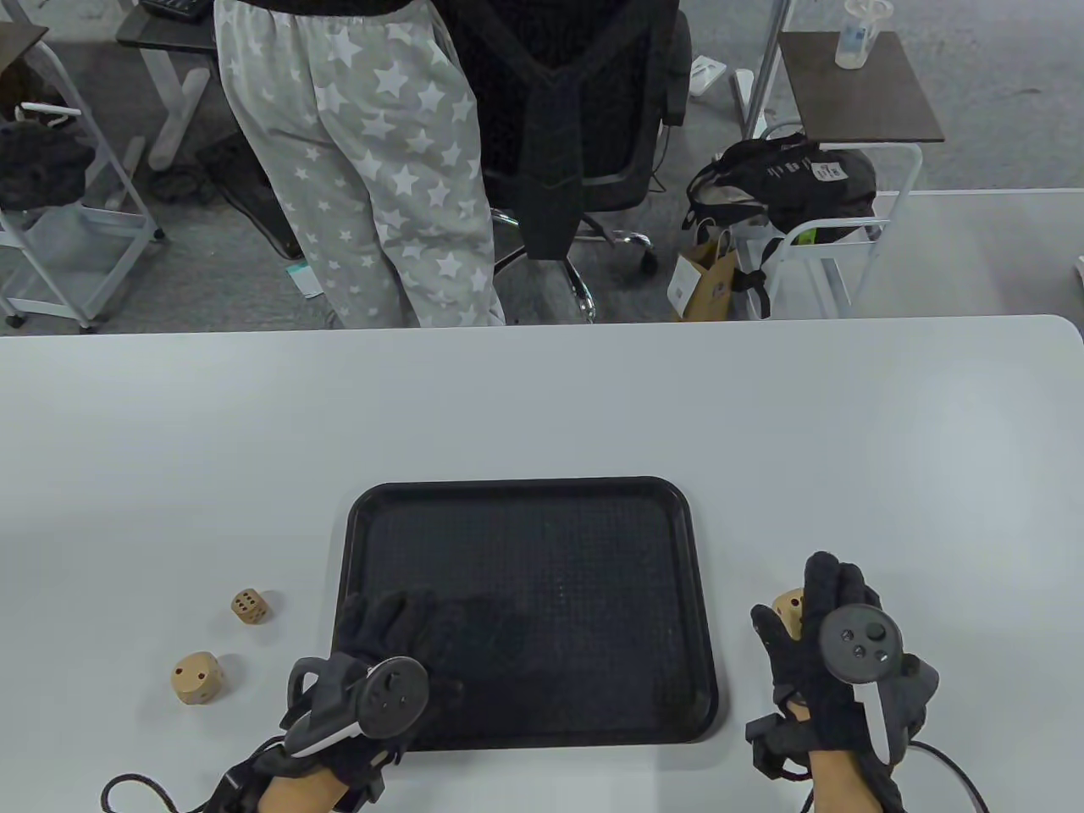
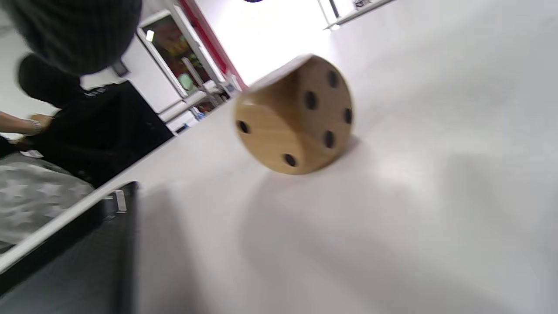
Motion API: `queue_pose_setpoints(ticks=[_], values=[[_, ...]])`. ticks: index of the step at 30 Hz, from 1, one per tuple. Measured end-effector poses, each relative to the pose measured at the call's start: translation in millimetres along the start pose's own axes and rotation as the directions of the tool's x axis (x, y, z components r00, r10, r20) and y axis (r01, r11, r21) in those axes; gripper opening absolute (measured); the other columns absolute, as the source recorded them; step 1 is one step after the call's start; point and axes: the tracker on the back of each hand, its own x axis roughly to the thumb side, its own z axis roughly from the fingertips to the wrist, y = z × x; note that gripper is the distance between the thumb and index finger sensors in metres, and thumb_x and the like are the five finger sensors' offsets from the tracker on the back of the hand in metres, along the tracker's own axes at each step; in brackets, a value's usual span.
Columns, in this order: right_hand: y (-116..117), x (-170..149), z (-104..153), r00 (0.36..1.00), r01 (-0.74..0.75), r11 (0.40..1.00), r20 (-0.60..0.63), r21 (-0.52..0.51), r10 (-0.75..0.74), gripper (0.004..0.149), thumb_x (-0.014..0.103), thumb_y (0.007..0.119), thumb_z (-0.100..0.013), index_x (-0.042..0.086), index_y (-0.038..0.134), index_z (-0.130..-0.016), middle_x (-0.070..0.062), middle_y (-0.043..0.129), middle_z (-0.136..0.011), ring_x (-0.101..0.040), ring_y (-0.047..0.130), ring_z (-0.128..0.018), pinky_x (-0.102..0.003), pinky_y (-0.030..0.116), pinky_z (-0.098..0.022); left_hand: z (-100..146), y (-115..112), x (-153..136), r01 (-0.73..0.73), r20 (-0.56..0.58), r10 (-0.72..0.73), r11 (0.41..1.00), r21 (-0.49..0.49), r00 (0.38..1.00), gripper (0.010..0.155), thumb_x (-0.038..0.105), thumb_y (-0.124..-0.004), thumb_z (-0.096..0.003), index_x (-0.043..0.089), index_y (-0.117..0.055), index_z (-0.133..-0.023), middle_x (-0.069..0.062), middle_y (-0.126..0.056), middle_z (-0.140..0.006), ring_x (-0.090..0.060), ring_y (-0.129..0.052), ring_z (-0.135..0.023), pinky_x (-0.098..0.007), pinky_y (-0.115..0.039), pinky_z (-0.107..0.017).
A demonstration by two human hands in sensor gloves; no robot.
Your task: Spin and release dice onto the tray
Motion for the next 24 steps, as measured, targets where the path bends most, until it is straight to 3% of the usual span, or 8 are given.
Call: queue_pose_setpoints(ticks=[6, 14, 19, 24], values=[[12.1, -14.6, -13.8, 0.987, -0.068, 0.996, -0.138, 0.065, 0.077, 0.086, 0.057, 0.080, -0.038, 0.044, 0.029, -0.105, 0.006, 0.028, -0.117, -0.025, 0.032, -0.113, -0.059, 0.029, -0.084, 1.7, 1.2, -2.4, -0.006, -0.001, 0.006, 1.000, 0.004, 1.000, 0.076, 0.062, -0.063, -0.0427, 0.036, -0.033, -0.107, -0.009, -0.027, -0.118, -0.042, -0.038, -0.111, -0.073, -0.020, -0.077], [18.4, -10.6, -12.7, 0.966, -0.194, 0.981, -0.168, 0.027, 0.196, 0.086, 0.053, 0.084, -0.037, 0.046, 0.031, -0.105, 0.003, 0.045, -0.111, -0.026, 0.050, -0.104, -0.057, 0.039, -0.082, 2.0, 0.6, -4.6, -0.008, -0.003, 0.008, 1.000, -0.005, 1.000, 0.076, 0.062, -0.063, -0.0426, 0.035, -0.034, -0.108, -0.009, -0.028, -0.118, -0.042, -0.039, -0.110, -0.073, -0.021, -0.077], [16.6, -3.3, -9.0, 0.971, -0.203, 0.979, -0.135, -0.016, 0.199, 0.083, 0.048, 0.087, -0.039, 0.043, 0.037, -0.105, 0.000, 0.051, -0.110, -0.028, 0.056, -0.100, -0.056, 0.043, -0.081, 2.1, 0.9, -6.4, -0.011, -0.010, 0.011, 1.000, -0.003, 1.000, 0.076, 0.062, -0.063, -0.0427, 0.035, -0.033, -0.108, -0.009, -0.027, -0.118, -0.042, -0.039, -0.110, -0.073, -0.021, -0.077], [8.9, 15.4, 5.5, 0.989, -0.147, 0.986, 0.020, -0.082, 0.149, 0.082, 0.046, 0.089, -0.037, 0.040, 0.044, -0.105, -0.003, 0.056, -0.108, -0.031, 0.061, -0.097, -0.058, 0.047, -0.078, 2.1, 1.2, -8.1, -0.014, -0.012, 0.014, 1.000, 0.003, 1.000, 0.076, 0.062, -0.063, -0.0426, 0.035, -0.033, -0.108, -0.009, -0.028, -0.118, -0.042, -0.039, -0.110, -0.073, -0.021, -0.077]])
